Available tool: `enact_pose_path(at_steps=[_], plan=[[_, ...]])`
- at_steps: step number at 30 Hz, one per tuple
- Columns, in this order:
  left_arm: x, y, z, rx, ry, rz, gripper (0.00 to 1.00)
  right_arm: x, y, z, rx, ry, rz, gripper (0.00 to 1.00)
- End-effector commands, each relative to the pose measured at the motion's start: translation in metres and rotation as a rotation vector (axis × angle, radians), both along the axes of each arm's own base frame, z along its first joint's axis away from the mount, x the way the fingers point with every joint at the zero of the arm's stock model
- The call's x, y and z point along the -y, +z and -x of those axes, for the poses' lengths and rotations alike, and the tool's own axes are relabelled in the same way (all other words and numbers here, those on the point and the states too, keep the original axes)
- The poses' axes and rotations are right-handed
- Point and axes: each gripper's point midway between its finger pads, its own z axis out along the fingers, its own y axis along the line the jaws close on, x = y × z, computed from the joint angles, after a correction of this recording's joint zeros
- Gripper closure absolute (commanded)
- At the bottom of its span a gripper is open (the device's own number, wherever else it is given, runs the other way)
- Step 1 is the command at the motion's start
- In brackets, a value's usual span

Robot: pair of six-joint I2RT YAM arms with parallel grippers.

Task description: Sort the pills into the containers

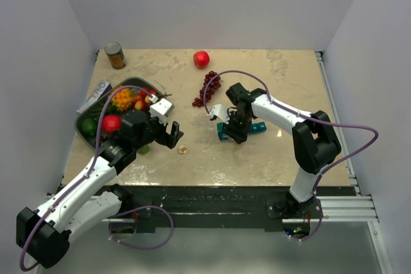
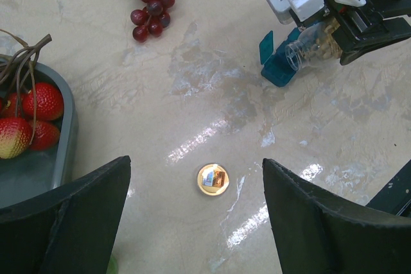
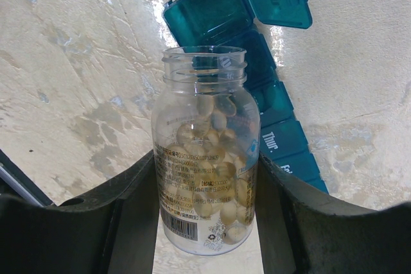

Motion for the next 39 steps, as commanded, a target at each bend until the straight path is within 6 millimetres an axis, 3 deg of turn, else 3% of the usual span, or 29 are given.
enact_pose_path(at_steps=[1,39], plan=[[-0.0011,0.0137,-0.0046,0.051,0.002,0.007,0.13,-0.0068,0.0115,-0.0077,0.026,-0.002,-0.014,1.00],[-0.0015,0.0138,-0.0046,0.052,0.003,0.006,0.13,-0.0076,0.0119,-0.0056,0.018,0.004,-0.011,1.00]])
